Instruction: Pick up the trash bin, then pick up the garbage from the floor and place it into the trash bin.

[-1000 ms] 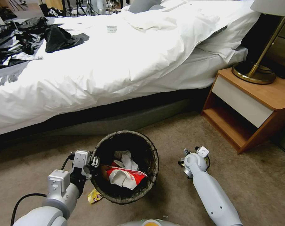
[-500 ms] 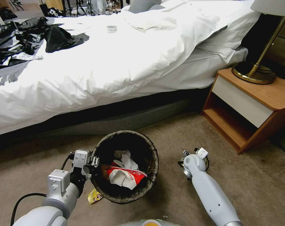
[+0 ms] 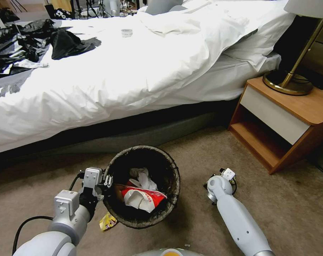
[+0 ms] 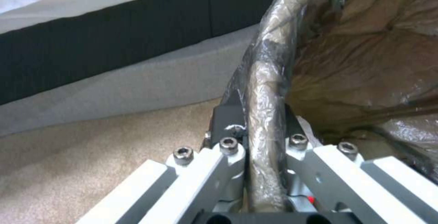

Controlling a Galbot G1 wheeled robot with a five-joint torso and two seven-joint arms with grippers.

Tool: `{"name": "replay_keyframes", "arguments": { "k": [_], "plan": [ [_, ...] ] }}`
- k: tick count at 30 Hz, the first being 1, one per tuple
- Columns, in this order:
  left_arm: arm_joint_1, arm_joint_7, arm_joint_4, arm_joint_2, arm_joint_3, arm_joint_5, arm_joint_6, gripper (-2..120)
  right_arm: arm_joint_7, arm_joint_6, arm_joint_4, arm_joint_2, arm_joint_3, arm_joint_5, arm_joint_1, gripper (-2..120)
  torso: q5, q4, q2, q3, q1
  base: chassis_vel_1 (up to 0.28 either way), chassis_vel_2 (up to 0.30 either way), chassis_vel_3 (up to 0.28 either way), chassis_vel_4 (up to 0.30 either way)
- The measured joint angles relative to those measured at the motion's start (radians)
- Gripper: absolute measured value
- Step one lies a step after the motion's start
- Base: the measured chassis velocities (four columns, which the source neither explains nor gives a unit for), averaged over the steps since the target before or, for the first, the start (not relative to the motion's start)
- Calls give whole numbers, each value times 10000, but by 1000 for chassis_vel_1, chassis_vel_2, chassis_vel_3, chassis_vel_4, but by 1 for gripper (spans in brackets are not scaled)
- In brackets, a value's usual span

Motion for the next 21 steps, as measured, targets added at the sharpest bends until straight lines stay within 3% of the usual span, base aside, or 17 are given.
{"name": "replay_keyframes", "arguments": {
  "k": [8,21],
  "plan": [
    [-22,0,0,5,2,-12,-7,1,-12,48,35,0,-6,-8,1,0,0,0,0,0,0,0,0,0,0],
    [-6,4,0,22,42,-14,-13,1,-155,329,432,-230,-37,-453,-255,0,1,1,0,0,0,0,0,0,0]
  ]
}}
